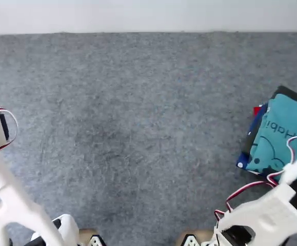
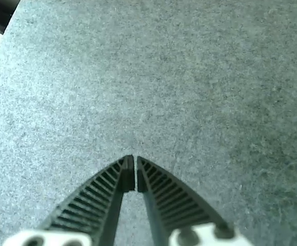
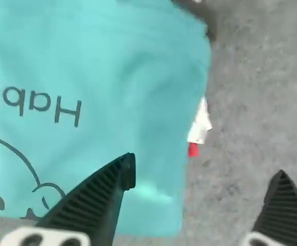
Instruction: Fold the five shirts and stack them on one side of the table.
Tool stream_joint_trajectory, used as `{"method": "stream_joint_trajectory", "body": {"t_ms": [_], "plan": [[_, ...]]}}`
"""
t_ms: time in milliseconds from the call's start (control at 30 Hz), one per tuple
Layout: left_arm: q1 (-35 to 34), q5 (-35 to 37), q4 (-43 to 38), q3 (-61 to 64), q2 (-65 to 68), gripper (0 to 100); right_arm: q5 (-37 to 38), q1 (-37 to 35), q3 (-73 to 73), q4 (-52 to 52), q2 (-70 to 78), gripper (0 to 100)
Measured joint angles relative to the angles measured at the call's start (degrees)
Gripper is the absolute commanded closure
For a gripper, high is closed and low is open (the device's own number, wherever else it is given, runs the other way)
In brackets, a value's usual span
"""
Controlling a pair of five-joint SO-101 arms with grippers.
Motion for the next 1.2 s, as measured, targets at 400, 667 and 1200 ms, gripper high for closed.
{"method": "stream_joint_trajectory", "body": {"t_ms": [400, 667, 1200], "plan": [[0.00, 5.45, 0.00, 1.76, -4.92, 98, 0.00, -5.98, 10.11, 0.18, -17.05, 97.0], [0.00, 7.56, 0.00, 18.37, -22.42, 98, -1.05, -13.27, 33.32, 0.18, -36.31, 98.8], [0.09, 7.91, -13.27, 62.68, -66.81, 98, -32.35, -32.79, 74.11, -13.45, -61.36, 98.8]]}}
